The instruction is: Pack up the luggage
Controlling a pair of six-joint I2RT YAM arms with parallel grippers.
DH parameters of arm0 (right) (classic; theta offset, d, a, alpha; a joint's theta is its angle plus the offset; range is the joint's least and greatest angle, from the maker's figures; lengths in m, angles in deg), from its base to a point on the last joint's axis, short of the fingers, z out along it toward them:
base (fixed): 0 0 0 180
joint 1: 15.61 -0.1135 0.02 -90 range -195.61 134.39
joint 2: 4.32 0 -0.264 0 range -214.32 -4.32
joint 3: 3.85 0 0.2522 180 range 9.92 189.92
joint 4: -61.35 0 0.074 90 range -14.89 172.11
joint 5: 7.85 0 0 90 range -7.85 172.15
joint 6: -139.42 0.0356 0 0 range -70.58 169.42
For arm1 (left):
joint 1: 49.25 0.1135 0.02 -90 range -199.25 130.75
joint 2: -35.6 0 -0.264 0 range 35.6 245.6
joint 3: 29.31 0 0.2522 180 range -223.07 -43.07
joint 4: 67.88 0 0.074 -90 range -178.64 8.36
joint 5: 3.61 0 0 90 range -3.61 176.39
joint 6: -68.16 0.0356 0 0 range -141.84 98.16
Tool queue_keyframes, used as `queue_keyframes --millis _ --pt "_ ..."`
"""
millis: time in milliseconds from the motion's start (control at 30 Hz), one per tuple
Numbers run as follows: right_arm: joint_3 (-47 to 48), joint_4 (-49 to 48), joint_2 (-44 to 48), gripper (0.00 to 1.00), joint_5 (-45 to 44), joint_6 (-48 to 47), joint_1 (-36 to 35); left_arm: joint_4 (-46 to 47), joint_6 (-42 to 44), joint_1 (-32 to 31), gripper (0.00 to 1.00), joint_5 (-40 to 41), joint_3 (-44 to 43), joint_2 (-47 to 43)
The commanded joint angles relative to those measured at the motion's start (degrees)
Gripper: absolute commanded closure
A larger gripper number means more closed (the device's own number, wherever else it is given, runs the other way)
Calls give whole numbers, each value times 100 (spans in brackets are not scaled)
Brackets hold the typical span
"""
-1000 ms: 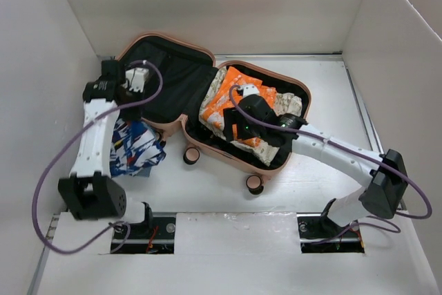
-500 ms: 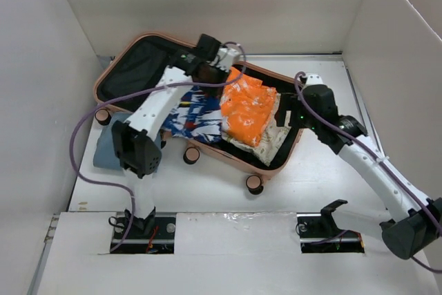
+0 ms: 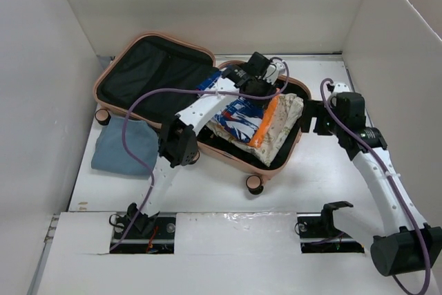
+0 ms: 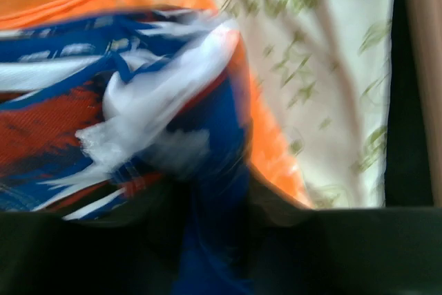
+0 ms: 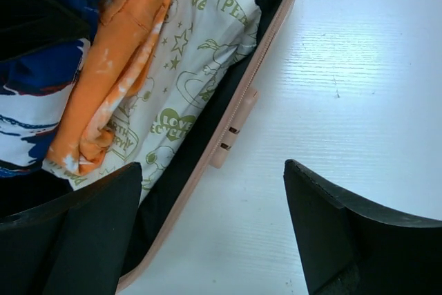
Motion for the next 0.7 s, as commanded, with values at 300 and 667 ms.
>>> queue_keyframes --millis 300,667 --pt "157 -652 -261 11 1169 -142 213 1471 -117 -222 0 -578 35 -1107" --pt "1001 -2024 -2194 9 1108 905 -711 1287 -363 1728 0 144 1729 -2796"
